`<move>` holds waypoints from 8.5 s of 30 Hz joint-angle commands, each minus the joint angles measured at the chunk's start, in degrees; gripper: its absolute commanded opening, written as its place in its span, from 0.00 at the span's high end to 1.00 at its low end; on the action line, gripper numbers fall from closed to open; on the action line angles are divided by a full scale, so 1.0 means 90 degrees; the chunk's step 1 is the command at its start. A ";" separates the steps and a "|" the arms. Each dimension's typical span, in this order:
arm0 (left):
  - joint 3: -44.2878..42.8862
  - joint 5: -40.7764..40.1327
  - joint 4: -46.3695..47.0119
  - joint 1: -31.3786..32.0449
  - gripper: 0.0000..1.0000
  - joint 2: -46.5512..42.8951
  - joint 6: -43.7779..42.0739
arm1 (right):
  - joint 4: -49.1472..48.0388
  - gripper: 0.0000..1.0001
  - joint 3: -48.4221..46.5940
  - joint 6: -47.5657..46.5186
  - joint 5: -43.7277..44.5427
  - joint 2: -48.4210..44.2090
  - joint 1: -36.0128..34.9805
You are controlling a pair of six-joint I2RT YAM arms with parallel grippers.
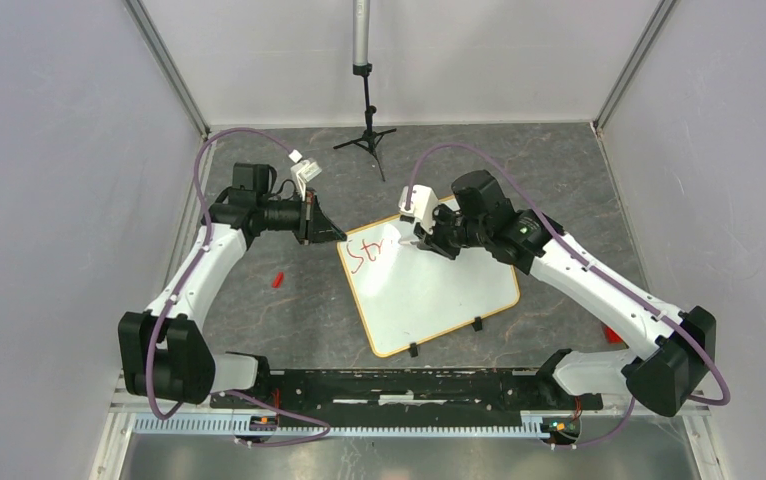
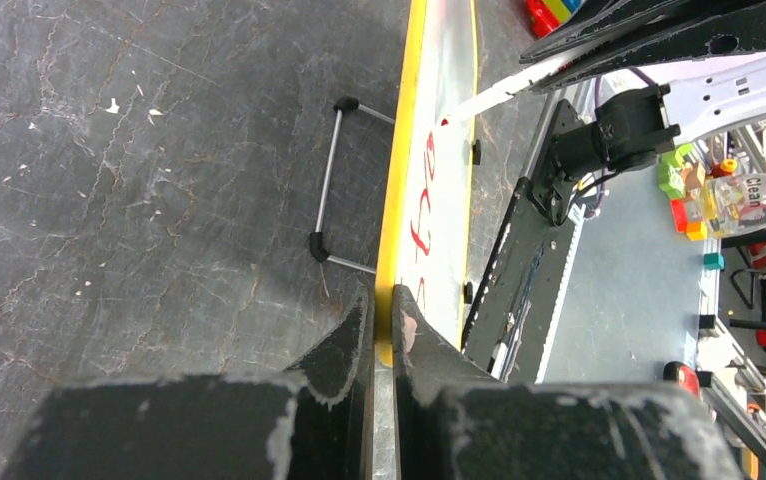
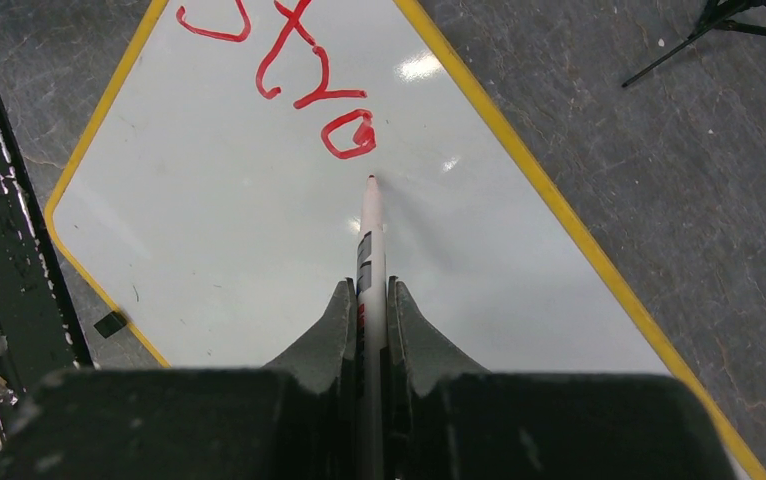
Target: Write a sentence on the whiteboard
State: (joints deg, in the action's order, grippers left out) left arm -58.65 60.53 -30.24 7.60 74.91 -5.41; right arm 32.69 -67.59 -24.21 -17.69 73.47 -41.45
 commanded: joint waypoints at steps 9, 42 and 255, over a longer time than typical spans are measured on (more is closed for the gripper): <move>-0.0534 -0.0251 -0.0849 0.0382 0.98 0.0179 -0.0696 | -0.0178 1.00 0.0005 -0.0123 -0.0183 -0.0218 0.0074; -0.0476 -0.0339 -0.0852 0.0494 0.98 0.0114 -0.0711 | -0.0565 1.00 -0.0109 -0.0142 0.0238 0.0022 0.0064; -0.0563 -0.0495 -0.0908 0.0562 0.98 0.0258 -0.0787 | -0.0130 1.00 0.0162 -0.0229 0.0594 -0.0291 0.0545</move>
State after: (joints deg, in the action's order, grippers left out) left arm -63.07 54.43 -35.90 11.11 76.62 -10.17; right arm 32.62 -65.67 -25.06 -14.61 70.98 -36.77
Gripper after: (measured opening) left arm 0.118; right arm 0.126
